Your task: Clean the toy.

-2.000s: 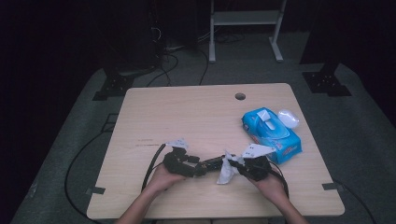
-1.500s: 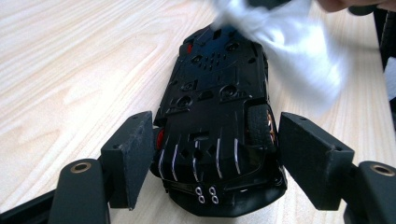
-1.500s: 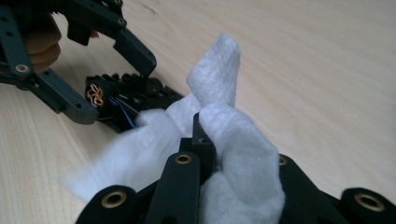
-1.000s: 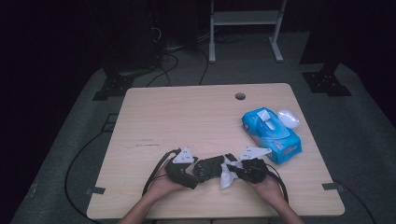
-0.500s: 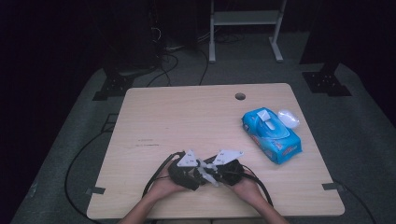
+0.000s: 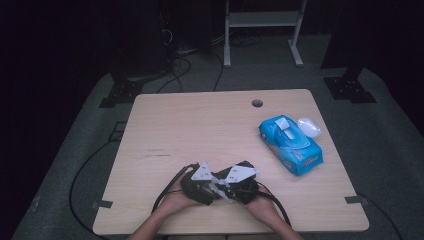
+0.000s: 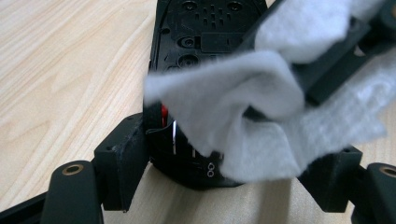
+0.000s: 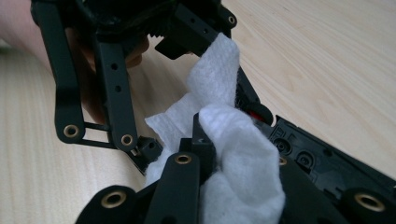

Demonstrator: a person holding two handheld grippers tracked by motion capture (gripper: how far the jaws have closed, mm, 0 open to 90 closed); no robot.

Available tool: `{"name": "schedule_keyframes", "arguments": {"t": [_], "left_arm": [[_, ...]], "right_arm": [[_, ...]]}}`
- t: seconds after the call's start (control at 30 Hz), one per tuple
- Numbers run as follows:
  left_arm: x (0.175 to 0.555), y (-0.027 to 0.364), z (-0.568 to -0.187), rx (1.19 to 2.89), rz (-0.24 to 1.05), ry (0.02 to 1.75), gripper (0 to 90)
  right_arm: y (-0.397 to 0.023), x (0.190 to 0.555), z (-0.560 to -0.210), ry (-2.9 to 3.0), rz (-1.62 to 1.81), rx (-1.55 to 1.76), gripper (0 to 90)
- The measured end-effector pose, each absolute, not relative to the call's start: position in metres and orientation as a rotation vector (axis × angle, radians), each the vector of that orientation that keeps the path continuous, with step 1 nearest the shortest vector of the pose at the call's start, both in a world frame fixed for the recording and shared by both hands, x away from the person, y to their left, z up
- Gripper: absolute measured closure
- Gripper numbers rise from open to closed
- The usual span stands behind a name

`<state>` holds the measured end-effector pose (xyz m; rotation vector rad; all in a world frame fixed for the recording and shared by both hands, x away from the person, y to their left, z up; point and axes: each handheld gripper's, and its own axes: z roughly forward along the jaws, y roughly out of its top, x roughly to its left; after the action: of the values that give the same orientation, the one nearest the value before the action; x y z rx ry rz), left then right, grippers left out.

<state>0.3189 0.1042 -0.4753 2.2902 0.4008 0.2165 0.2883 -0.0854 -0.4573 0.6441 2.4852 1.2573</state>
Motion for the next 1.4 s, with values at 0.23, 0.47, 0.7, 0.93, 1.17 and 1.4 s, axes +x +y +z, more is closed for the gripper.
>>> {"name": "schedule_keyframes", "arguments": {"t": [0.23,0.47,0.7,0.93,1.17,1.4], "left_arm": [[0.318,0.105,-0.474,2.278,0.231,0.387,24.7],[0.318,0.104,-0.474,2.291,0.241,0.379,24.7],[0.319,0.106,-0.475,2.286,0.239,0.383,24.7],[0.319,0.107,-0.473,2.276,0.236,0.382,24.6],[0.319,0.107,-0.472,2.267,0.234,0.384,24.6],[0.319,0.107,-0.473,2.264,0.235,0.385,24.6]], "right_arm": [[-0.117,0.303,-0.453,2.406,1.156,0.744,81.1],[-0.124,0.300,-0.454,2.388,1.147,0.782,81.3],[-0.108,0.298,-0.452,2.413,1.148,0.736,70.2],[-0.128,0.298,-0.435,2.396,1.196,0.746,56.2],[-0.138,0.291,-0.425,2.362,1.187,0.687,61.6],[-0.120,0.293,-0.442,2.460,1.111,0.652,75.6]]}}
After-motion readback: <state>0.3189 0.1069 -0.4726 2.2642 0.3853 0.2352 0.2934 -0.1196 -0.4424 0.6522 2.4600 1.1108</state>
